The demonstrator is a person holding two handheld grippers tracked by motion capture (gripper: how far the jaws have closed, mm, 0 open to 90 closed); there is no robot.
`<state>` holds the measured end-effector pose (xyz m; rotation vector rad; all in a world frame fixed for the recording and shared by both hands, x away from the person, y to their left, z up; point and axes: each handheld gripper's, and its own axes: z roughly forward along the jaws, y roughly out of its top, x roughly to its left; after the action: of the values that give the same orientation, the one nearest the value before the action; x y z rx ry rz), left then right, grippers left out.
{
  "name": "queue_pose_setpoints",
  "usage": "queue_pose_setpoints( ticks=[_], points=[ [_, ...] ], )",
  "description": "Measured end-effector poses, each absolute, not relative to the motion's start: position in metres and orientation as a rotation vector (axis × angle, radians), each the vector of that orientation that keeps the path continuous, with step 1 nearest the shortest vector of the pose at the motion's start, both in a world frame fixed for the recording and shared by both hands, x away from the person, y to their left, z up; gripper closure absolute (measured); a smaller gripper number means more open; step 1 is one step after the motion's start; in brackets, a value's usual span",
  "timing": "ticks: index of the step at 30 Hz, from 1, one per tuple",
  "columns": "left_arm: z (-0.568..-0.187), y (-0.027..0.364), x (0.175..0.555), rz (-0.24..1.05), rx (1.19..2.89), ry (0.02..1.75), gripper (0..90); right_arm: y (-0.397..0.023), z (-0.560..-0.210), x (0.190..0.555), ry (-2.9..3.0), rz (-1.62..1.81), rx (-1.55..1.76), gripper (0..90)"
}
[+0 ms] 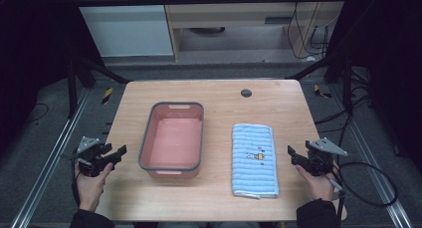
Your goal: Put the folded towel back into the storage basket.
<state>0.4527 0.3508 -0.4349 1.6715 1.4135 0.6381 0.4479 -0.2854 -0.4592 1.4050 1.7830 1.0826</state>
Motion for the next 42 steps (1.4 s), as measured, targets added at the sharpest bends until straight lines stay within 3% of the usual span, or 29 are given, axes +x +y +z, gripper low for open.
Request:
queue_pose_setpoints(
  ticks=[23, 42],
  points=[
    [-0.386, 0.301, 0.429, 0.670, 1.658, 1.203, 35.9, -0.286, -0.428, 0.444, 1.770, 1.177, 1.367, 29.7],
    [-0.377, 0.249, 0.433, 0.640, 1.696, 1.109, 35.3, -0.282, -0.407, 0.453, 1.795, 1.206, 1.335, 26.9]
  ],
)
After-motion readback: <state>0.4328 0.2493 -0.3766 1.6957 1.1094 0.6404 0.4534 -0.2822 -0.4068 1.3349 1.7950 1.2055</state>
